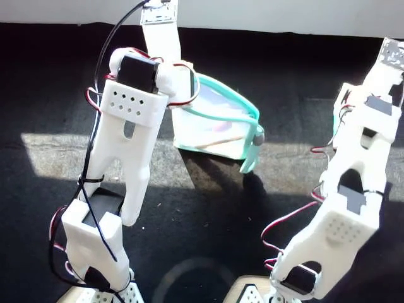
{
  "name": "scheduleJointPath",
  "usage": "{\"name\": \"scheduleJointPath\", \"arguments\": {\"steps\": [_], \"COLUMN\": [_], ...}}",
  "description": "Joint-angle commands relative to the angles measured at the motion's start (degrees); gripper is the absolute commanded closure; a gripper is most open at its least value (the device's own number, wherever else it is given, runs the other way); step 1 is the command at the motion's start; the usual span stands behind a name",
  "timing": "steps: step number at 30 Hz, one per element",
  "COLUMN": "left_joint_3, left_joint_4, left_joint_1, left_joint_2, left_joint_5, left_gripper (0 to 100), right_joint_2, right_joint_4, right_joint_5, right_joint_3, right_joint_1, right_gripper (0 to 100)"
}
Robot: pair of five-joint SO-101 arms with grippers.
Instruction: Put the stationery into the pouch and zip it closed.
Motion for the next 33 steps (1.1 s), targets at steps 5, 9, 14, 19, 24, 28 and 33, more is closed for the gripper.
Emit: {"name": "scheduleJointPath", "arguments": {"steps": [5,9,14,19,24,28,33], "left_joint_3": [0.31,0.4,0.4,0.4,0.4,0.4,0.4], "left_joint_4": [0.26,0.26,0.18,0.18,0.18,0.18,0.26], "left_joint_1": [0.13,0.13,0.22,0.22,0.13,0.13,0.13], "left_joint_2": [1.71,1.98,2.07,2.07,1.98,1.98,1.98], "left_joint_5": [-0.7,-0.7,-0.7,-0.7,-0.7,-0.7,-0.7], "left_gripper": [99,99,99,99,99,99,99], "right_joint_2": [17.54,23.52,27.65,30.99,33.01,33.01,33.54], "right_joint_4": [-0.48,2.15,9.1,13.67,13.76,13.76,13.67], "right_joint_5": [0.53,0.53,0.53,0.62,0.62,0.62,0.62], "right_joint_3": [-21.49,-29.05,-37.32,-41.63,-41.98,-41.98,-41.8], "right_joint_1": [0.4,0.22,-1.36,-3.74,-4.26,-4.0,-3.74], "right_gripper": [75.4,76.8,78.1,88.8,89.2,85.0,82.7]}}
